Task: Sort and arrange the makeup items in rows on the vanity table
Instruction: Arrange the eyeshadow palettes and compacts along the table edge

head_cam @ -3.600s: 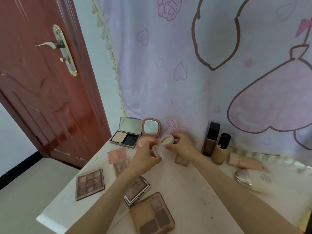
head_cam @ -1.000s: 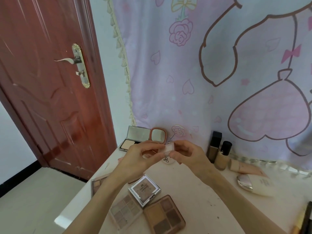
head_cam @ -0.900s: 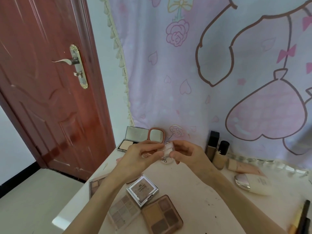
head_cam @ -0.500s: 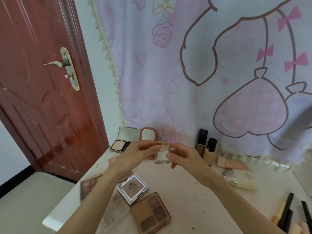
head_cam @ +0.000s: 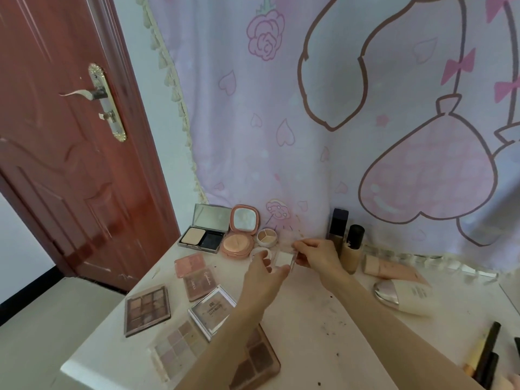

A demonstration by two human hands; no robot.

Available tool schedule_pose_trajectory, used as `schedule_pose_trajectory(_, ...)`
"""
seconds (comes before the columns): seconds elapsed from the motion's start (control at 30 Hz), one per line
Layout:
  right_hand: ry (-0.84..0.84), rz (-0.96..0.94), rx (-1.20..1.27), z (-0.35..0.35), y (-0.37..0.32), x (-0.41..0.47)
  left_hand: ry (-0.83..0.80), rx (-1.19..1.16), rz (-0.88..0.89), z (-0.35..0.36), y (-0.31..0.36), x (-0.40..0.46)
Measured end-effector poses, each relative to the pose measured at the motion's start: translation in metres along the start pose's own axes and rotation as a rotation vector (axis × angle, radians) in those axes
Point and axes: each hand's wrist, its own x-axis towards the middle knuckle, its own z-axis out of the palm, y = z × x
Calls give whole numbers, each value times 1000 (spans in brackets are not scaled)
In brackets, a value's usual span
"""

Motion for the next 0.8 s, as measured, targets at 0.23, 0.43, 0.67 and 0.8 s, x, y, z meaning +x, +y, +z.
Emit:
schedule_pose_trajectory(0.23,47,-9,-152,11,10,24,-70,-542,-261,13,-4,11)
schedule_pose_trajectory(0.43,97,-84,-352,12,12,33,-78,-689,-298,16,-9,18)
schedule_pose_trajectory(0.67,166,-154,-403,13,12,29,-91,-873,-351,21,-6,27)
schedule_pose_trajectory(0.8,120,-224,-482,12,14,21,-79,-874,-351,26,-5,31)
